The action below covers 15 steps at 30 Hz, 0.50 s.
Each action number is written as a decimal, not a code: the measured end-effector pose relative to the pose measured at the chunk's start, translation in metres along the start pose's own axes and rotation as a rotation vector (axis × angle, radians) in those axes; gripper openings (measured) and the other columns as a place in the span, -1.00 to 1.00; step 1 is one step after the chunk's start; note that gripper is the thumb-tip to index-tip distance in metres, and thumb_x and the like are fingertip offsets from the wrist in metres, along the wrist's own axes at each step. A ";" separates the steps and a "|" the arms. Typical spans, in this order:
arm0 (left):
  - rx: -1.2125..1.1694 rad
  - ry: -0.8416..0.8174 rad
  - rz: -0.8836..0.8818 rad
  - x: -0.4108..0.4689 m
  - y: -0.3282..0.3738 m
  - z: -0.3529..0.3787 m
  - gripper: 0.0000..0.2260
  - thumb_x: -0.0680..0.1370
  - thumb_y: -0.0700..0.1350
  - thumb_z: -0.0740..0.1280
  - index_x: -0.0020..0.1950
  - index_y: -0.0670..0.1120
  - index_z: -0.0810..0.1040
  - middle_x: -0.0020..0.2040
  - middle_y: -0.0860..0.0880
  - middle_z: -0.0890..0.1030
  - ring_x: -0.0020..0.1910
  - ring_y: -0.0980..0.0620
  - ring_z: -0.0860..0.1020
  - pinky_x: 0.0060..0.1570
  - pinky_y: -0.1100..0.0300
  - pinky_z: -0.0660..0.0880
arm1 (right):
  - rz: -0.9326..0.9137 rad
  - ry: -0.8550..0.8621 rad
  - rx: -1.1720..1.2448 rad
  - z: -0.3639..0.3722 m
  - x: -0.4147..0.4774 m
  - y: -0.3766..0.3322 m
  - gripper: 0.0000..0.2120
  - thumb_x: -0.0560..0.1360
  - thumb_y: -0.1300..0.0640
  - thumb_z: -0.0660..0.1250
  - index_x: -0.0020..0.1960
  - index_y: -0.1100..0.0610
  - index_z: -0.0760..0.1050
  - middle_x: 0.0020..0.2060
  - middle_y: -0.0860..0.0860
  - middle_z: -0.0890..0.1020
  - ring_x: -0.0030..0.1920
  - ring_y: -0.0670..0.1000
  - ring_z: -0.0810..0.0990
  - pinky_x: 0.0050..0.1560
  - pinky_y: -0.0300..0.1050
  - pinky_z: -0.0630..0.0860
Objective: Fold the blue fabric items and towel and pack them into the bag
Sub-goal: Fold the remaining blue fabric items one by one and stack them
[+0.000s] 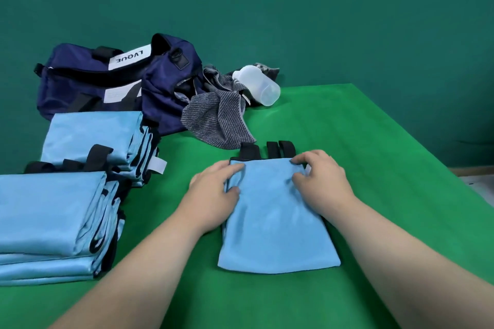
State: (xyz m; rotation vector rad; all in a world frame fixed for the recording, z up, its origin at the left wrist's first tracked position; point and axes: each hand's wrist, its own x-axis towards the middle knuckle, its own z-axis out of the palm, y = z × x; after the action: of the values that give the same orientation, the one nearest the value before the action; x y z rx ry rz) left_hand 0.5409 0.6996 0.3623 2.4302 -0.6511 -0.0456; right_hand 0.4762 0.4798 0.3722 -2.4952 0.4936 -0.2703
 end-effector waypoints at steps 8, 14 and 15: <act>-0.083 -0.009 0.018 -0.019 -0.003 -0.004 -0.55 0.50 -0.18 0.38 0.37 0.09 0.49 0.28 0.21 0.47 0.30 0.11 0.42 0.36 0.10 0.33 | -0.065 -0.085 -0.016 -0.010 -0.025 -0.004 -0.68 0.53 0.08 0.30 0.29 -0.05 0.49 0.28 -0.09 0.53 0.35 0.02 0.42 0.45 0.02 0.24; -0.257 0.103 -0.055 -0.113 0.006 -0.008 -0.57 0.53 -0.23 0.38 0.27 0.22 0.52 0.39 0.30 0.34 0.40 0.26 0.31 0.46 0.18 0.21 | -0.177 -0.180 0.212 -0.021 -0.099 0.013 -0.69 0.57 0.08 0.34 0.29 -0.12 0.50 0.26 -0.29 0.48 0.30 -0.23 0.40 0.35 -0.20 0.32; -0.297 0.133 -0.068 -0.127 0.009 -0.008 -0.60 0.54 -0.19 0.39 0.25 0.25 0.51 0.44 0.31 0.29 0.44 0.26 0.27 0.47 0.16 0.18 | -0.175 -0.171 0.269 -0.024 -0.110 0.015 -0.67 0.58 0.10 0.33 0.31 -0.12 0.49 0.29 -0.30 0.43 0.31 -0.28 0.37 0.35 -0.25 0.30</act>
State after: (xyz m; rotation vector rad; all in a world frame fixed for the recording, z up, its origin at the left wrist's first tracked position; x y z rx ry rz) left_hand 0.4265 0.7570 0.3589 2.1474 -0.4656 -0.0069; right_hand 0.3650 0.5010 0.3742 -2.2735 0.1569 -0.1761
